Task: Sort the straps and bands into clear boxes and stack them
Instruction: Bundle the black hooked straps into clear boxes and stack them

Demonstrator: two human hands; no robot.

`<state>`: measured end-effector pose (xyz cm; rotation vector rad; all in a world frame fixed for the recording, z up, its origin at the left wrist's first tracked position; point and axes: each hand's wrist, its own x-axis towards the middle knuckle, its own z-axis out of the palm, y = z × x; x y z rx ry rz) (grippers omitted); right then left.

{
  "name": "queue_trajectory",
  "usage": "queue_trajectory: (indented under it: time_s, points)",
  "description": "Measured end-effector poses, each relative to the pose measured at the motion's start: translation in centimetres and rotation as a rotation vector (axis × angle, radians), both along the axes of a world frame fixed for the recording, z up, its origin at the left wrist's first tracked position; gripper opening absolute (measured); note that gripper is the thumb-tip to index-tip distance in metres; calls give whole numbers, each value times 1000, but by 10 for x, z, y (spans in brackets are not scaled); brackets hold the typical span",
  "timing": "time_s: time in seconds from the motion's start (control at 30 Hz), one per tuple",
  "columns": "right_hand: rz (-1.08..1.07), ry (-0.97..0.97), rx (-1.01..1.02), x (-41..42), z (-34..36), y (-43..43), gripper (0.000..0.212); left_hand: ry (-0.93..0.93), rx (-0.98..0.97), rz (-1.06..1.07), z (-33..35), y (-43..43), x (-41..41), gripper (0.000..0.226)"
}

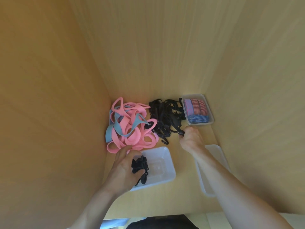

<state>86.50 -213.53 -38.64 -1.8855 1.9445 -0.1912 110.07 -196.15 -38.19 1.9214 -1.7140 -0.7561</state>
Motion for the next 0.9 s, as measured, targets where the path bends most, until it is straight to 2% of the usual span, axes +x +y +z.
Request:
queue_trajectory:
  time_s: [0.1, 0.2, 0.27, 0.37, 0.5, 0.6, 0.7, 0.8, 0.9]
  points:
    - [-17, -184, -69, -5, 10, -7, 7, -48, -24, 21, 5, -4, 1, 49]
    - [-78, -461, -73, -10, 37, -17, 17, -20, -51, 61, 14, -9, 0, 45]
    - [-65, -564, -89, -11, 63, -25, 17, 35, -97, 74, 24, -15, -4, 43]
    - [-17, -631, -157, -13, 107, -34, 14, 105, -179, 95, 40, -27, -11, 48]
    - [26, -648, -216, -18, 161, -42, 16, 235, -180, 124, 65, -50, -19, 35]
    - [47, -669, -267, -20, 190, -47, 9, 313, -195, 142, 84, -69, -25, 30]
    - [43, -672, -334, -19, 211, -52, 16, 454, -181, 151, 106, -90, -37, 26]
    - [26, -661, -290, -18, 221, -52, 19, 502, -183, 94, 129, -115, -51, 24]
    - [39, -762, -229, -19, 226, -51, 19, 465, -163, 36, 148, -137, -67, 22]
